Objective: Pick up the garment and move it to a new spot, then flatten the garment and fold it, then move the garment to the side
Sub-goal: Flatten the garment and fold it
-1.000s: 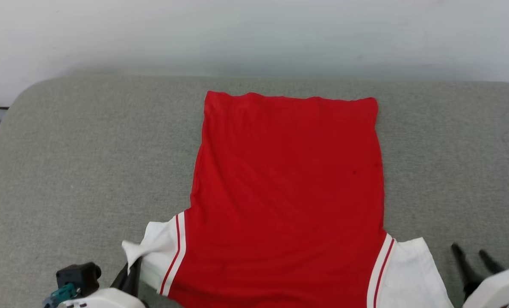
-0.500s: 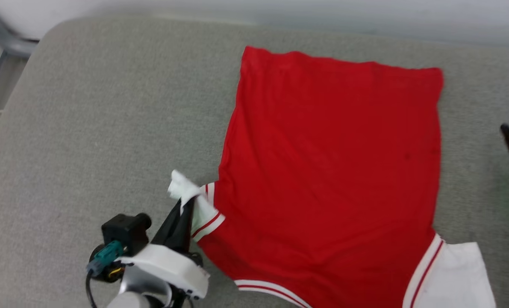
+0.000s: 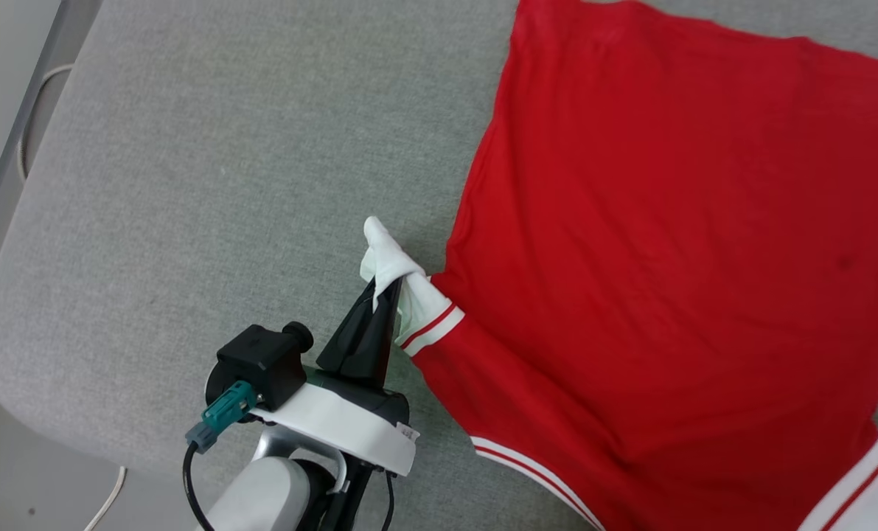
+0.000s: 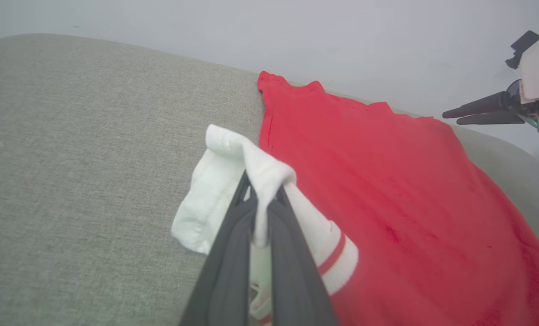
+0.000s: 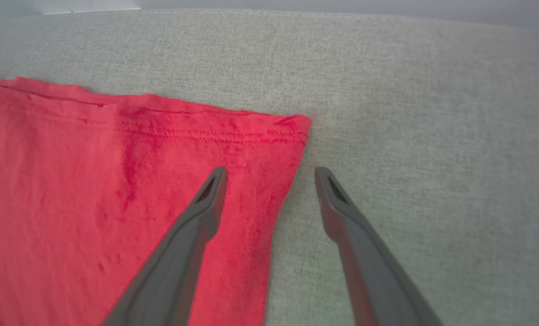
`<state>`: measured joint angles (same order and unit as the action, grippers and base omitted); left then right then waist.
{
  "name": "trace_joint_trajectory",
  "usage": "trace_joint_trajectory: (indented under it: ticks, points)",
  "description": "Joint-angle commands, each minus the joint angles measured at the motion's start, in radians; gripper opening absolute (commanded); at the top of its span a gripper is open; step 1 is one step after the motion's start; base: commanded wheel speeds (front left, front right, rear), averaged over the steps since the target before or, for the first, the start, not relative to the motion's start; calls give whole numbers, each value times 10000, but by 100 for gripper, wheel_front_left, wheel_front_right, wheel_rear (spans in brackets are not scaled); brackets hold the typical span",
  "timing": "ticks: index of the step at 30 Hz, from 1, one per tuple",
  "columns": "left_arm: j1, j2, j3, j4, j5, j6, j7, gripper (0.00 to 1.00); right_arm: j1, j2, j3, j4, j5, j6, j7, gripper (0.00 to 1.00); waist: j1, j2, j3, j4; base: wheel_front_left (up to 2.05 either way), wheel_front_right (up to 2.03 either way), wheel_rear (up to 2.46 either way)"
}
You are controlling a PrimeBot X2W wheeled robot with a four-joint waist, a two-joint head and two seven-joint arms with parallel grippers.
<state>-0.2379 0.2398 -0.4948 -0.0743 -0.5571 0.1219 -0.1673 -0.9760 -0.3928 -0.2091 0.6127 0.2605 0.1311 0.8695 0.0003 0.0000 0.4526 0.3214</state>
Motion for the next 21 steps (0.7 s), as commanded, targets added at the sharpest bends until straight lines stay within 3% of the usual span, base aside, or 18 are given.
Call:
trace_joint_trajectory:
  ticks: [1, 13, 15, 21]
  points:
    - [-212, -94, -32, -55, 55, -84, -152, 0, -326, -64, -4, 0, -280, -8, 322, 100, -3, 0, 495, 442, 0, 0, 0]
    - [-380, -187, 12, 124, -1, -224, -481, 0, 705, 373, -482, 782, -1208, -14, 2535, 100, -3, 0, 1120, 656, 0, 0, 0]
    - [-379, -179, 15, 156, -24, -218, -487, 0, 841, 447, -513, 694, -1178, -14, 2602, 0, -3, 0, 1112, 630, 0, 0, 0]
    - [-190, -67, 13, 299, -85, -94, -341, 0, 475, 201, -489, -173, -666, -8, 2196, 0, -3, 0, 749, 451, 0, 0, 0]
